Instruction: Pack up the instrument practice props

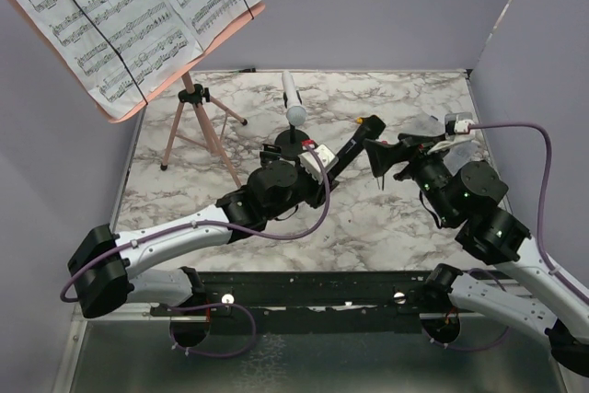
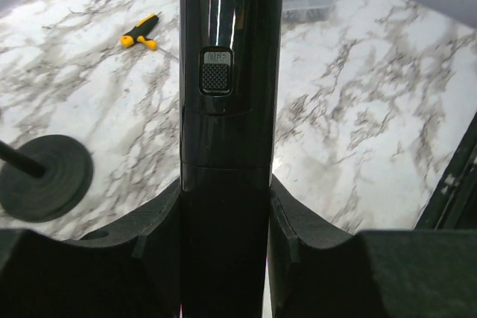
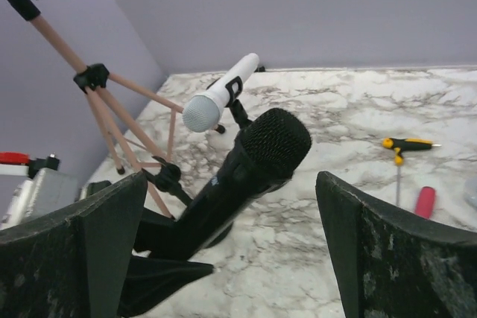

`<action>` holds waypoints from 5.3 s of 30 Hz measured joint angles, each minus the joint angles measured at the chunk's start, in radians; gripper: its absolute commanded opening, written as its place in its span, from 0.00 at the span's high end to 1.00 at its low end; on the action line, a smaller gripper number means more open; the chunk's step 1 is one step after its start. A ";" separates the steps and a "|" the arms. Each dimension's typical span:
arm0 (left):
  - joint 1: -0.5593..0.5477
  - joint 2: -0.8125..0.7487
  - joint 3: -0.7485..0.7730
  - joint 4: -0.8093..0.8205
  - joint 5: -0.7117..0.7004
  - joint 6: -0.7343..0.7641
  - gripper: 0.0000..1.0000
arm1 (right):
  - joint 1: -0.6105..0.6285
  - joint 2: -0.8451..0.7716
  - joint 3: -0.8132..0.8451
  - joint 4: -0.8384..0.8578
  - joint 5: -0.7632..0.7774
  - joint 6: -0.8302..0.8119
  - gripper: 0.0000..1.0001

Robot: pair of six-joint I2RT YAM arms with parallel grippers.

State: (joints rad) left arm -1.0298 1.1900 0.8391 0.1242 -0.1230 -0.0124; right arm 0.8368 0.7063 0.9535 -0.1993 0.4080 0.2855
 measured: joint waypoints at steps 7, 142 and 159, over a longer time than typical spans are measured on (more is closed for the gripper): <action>0.000 0.111 0.014 0.137 -0.002 -0.182 1.00 | 0.000 0.016 -0.119 0.142 0.027 0.178 0.13; 0.258 -0.548 -0.358 -0.087 -0.473 -0.275 0.01 | -0.720 0.963 0.360 -0.078 -0.462 -0.338 0.09; 0.258 -0.548 -0.378 -0.080 -0.523 -0.259 0.01 | -0.276 0.597 0.023 0.182 -0.635 -0.313 0.09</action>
State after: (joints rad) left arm -0.7715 0.6422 0.4610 0.0437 -0.6460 -0.2710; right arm 0.5606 1.3037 0.9764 -0.0174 -0.2272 -0.0273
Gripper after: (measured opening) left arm 0.987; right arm 0.911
